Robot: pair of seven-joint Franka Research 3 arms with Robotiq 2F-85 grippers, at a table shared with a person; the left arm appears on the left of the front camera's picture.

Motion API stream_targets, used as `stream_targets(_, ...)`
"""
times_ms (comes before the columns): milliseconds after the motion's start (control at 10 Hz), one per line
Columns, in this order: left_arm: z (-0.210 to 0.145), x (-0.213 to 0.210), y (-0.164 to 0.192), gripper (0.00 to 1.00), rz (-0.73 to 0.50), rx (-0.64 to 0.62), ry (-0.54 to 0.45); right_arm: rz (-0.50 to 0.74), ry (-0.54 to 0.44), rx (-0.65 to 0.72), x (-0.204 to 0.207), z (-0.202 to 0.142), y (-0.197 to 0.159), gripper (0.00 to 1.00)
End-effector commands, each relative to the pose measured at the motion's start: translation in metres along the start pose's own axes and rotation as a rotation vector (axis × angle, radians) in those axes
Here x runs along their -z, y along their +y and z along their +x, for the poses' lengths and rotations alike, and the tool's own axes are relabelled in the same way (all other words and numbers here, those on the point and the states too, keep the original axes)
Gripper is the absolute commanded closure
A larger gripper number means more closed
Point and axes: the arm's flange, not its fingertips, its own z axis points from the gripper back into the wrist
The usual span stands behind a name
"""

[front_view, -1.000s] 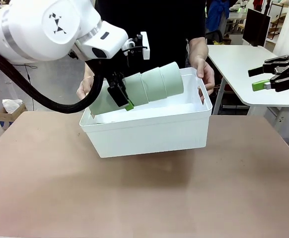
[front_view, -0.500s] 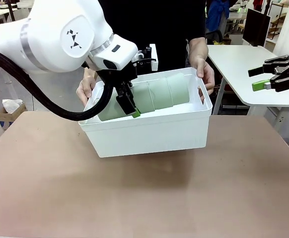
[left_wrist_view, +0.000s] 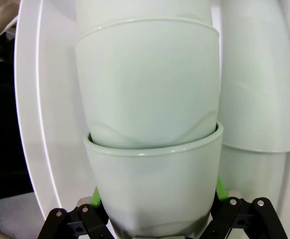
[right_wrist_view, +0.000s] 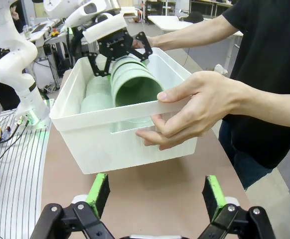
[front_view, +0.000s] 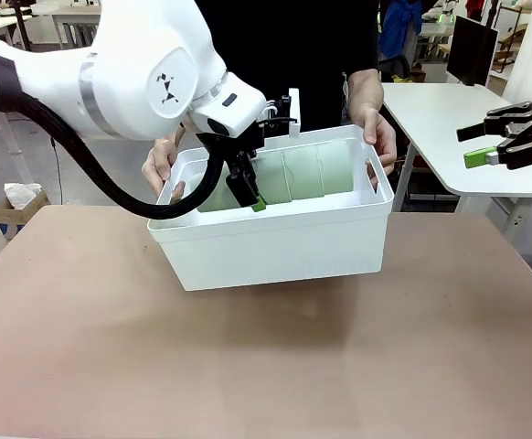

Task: Stack the cups and store them in the basket.
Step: Place the stack of Reusable plastic cups into the Pantry Basket.

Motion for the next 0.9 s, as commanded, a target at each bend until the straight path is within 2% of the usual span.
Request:
stream_targets(0, 0.001, 0.006, 0.022, 0.10, 0.025, 0.033, 0.016, -0.003, -0.015, 0.011, 0.001, 0.005, 0.000, 0.00)
stream_targets(300, -0.003, 0.022, 0.047, 0.10, 0.020, 0.013, 0.037, -0.003, -0.015, 0.011, 0.001, 0.005, 0.000, 0.00)
stream_targets(800, -0.010, 0.050, 0.052, 0.10, -0.022, -0.016, 0.069, -0.003, -0.015, 0.011, 0.001, 0.005, 0.000, 0.00)
